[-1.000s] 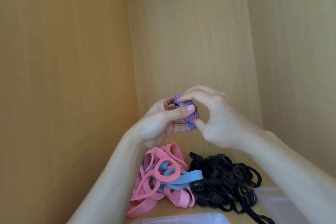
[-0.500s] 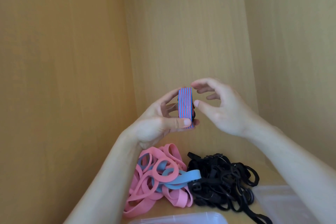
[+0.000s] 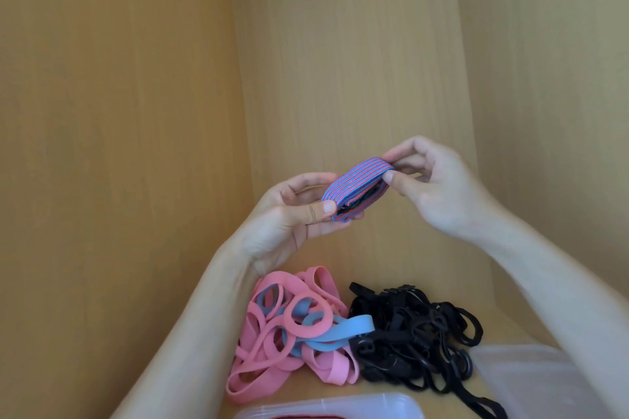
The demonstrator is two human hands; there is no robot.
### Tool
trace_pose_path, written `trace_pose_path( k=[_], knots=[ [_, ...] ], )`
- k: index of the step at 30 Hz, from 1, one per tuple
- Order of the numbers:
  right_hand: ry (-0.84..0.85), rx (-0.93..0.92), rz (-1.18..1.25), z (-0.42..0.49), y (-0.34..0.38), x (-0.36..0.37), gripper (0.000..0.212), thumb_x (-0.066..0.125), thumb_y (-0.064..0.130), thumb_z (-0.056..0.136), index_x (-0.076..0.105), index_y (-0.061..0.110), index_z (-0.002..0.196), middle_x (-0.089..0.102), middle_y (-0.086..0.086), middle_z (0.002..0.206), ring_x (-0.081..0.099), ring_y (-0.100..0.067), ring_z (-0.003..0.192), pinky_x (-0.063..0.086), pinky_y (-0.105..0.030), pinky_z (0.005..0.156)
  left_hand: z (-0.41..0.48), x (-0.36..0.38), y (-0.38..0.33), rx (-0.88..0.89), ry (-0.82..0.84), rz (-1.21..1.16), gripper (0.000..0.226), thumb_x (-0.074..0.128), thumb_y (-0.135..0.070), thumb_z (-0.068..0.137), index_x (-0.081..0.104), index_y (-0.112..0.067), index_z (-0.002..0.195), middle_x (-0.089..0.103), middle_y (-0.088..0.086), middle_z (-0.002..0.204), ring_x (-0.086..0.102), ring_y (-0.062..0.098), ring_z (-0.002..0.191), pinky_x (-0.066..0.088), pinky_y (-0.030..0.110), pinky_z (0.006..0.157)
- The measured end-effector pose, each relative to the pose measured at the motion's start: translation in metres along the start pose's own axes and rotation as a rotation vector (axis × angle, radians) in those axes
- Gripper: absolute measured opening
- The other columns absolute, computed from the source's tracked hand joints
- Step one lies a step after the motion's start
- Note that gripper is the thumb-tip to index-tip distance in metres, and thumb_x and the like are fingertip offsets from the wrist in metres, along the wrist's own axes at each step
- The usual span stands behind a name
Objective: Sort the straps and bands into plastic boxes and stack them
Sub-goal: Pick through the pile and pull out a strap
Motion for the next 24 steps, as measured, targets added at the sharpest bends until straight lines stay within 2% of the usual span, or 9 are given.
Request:
trace_pose_path(
  k=[3,5,7,11,13,16,20,24],
  knots=[
    [0.002,0.02,-0.001,-0.001,0.002,-0.005,0.021,0.073,0.001,0.088,0.06,0.018,0.087,0.072,0.004,0.084,0.063,-0.003,0.068,0.05,-0.03,0.07,0.001,-0.004,-0.001,-0.001,-0.127,-0.05,0.058,0.07,0.009,0.077,0.048,0.017,0.13,0.064,0.03,0.118,0.07,0.038,0.1,0.061,0.039,0.085],
    [0.01,0.036,-0.008,-0.002,0.004,-0.006,0.021,0.076,0.002,0.086,0.059,0.015,0.086,0.073,0.0,0.085,0.066,-0.008,0.069,0.053,-0.036,0.072,0.002,-0.006,0.0,0.012,-0.183,-0.053,0.062,0.07,0.004,0.077,0.047,0.02,0.132,0.063,0.033,0.121,0.068,0.037,0.101,0.061,0.038,0.088],
    [0.016,0.051,-0.008,-0.003,0.007,-0.006,0.023,0.078,0.002,0.083,0.059,0.013,0.086,0.073,-0.001,0.084,0.069,-0.014,0.07,0.052,-0.035,0.07,0.002,-0.006,-0.001,0.024,-0.231,-0.068,0.058,0.066,-0.003,0.077,0.051,0.017,0.13,0.064,0.032,0.121,0.067,0.038,0.104,0.061,0.037,0.088],
    [0.058,0.081,0.037,-0.004,0.012,-0.005,0.032,0.08,0.001,0.081,0.062,0.017,0.102,0.072,-0.002,0.088,0.066,-0.014,0.064,0.053,-0.031,0.069,0.004,-0.008,-0.001,0.07,-0.293,-0.092,0.025,0.067,-0.004,0.079,0.062,-0.004,0.103,0.074,0.02,0.098,0.073,0.029,0.087,0.062,0.036,0.085],
    [0.085,0.084,0.06,-0.006,0.014,-0.002,0.034,0.079,0.002,0.082,0.065,0.019,0.108,0.071,-0.005,0.088,0.067,-0.011,0.061,0.054,-0.022,0.064,0.005,-0.009,0.001,0.093,-0.327,-0.075,0.016,0.065,0.002,0.085,0.062,-0.005,0.099,0.075,0.015,0.091,0.074,0.022,0.08,0.062,0.033,0.083],
    [0.089,0.09,0.075,-0.006,0.015,0.001,0.025,0.077,0.001,0.084,0.071,0.015,0.104,0.07,-0.008,0.086,0.068,-0.013,0.06,0.056,-0.023,0.062,0.005,-0.008,0.001,0.105,-0.347,-0.069,0.014,0.063,0.006,0.089,0.062,-0.003,0.1,0.076,0.014,0.09,0.074,0.018,0.077,0.062,0.029,0.077],
    [0.08,0.141,0.105,-0.004,0.013,-0.001,0.02,0.074,-0.001,0.085,0.071,0.005,0.104,0.07,-0.013,0.089,0.068,-0.013,0.059,0.055,-0.022,0.059,0.004,-0.005,-0.001,0.117,-0.33,-0.056,0.021,0.071,-0.001,0.076,0.063,-0.003,0.095,0.075,0.017,0.093,0.074,0.021,0.079,0.062,0.031,0.079],
    [0.087,0.169,0.141,-0.005,0.012,-0.003,0.018,0.073,-0.003,0.086,0.071,0.004,0.102,0.071,-0.012,0.089,0.069,-0.014,0.061,0.056,-0.022,0.06,0.003,-0.003,-0.003,0.129,-0.304,-0.065,0.026,0.075,0.0,0.068,0.065,-0.005,0.092,0.075,0.02,0.099,0.075,0.026,0.087,0.061,0.031,0.08]
  ],
)
Point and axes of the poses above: each hand's wrist, its own z-axis towards the middle knuckle, its own x-axis out of the palm, y = z × x, the point moved 1 cm from there along z, towards the middle knuckle
